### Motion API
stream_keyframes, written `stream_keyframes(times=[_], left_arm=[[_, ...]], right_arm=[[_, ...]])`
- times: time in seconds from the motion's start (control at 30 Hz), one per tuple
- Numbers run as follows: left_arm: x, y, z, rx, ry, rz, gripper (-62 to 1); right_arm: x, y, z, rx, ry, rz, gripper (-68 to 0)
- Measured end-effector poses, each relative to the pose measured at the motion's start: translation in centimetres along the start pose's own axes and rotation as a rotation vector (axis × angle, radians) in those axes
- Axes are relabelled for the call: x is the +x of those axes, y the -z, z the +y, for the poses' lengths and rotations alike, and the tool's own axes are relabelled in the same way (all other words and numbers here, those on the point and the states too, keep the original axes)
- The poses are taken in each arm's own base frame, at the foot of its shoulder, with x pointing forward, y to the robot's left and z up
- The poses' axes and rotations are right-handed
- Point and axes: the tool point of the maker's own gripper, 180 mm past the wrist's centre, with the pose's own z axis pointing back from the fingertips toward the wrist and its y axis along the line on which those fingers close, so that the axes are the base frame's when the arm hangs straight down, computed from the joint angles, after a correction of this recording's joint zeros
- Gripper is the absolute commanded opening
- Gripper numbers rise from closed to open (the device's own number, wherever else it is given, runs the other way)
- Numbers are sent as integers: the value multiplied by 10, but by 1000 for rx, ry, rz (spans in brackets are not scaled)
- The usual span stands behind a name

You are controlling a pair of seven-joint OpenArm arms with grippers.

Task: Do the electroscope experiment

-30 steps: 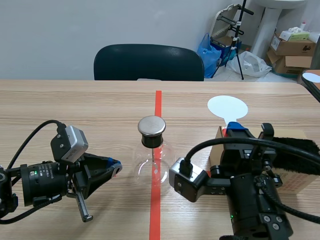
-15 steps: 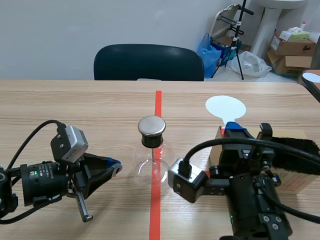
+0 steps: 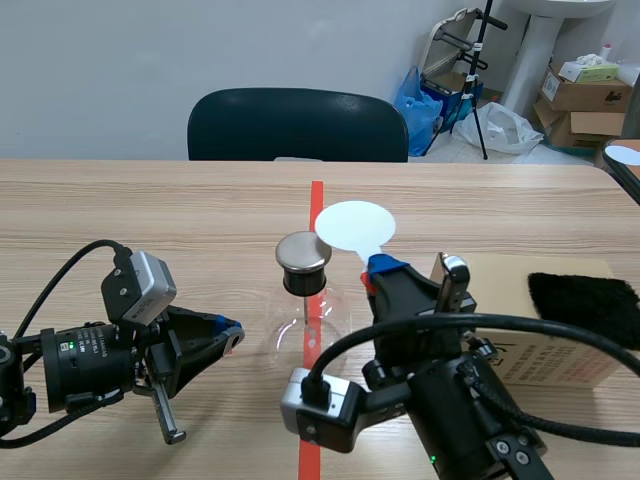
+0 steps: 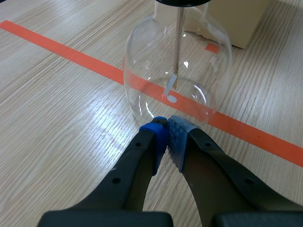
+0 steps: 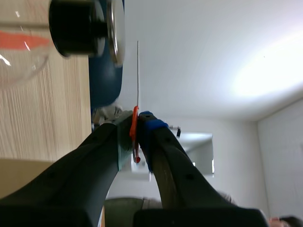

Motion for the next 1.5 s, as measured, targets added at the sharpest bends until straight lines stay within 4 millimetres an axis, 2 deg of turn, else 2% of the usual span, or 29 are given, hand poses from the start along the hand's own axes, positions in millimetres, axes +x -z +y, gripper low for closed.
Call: stream_keyframes(times=[0.23, 0.4, 1.5], left_arm=[[0, 0, 0, 0, 0, 0, -578], [0, 0, 0, 0, 0, 0, -578], [0, 0, 0, 0, 0, 0, -578]], right_arm=[[21, -1, 0, 0, 0, -116, -665], [27, -2, 0, 0, 0, -150, -665], [27, -2, 0, 0, 0, -149, -665]])
